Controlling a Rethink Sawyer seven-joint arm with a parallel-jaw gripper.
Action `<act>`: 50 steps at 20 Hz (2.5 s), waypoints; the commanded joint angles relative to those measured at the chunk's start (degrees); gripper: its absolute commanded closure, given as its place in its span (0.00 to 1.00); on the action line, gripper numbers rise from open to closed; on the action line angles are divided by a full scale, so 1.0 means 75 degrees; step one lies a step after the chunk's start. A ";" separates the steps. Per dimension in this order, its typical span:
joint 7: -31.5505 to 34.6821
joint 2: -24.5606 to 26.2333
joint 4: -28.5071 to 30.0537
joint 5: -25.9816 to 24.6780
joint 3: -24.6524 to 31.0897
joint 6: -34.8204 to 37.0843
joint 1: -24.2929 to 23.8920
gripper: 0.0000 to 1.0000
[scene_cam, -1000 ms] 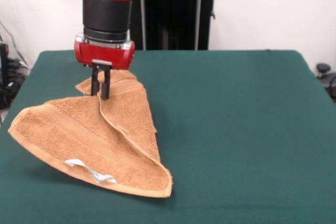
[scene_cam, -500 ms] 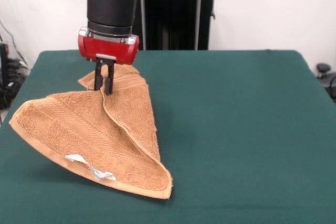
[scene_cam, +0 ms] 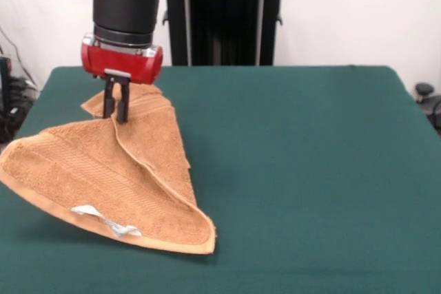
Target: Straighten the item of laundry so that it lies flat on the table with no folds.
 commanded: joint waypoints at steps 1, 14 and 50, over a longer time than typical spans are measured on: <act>0.0903 0.0159 -0.0186 0.0269 0.0640 0.0644 -0.0020 1.00; 0.0831 0.0379 -0.0211 0.0264 0.0934 0.0593 -0.0256 1.00; 0.1271 0.0783 -0.1034 0.1355 -0.0672 0.1477 0.1425 0.00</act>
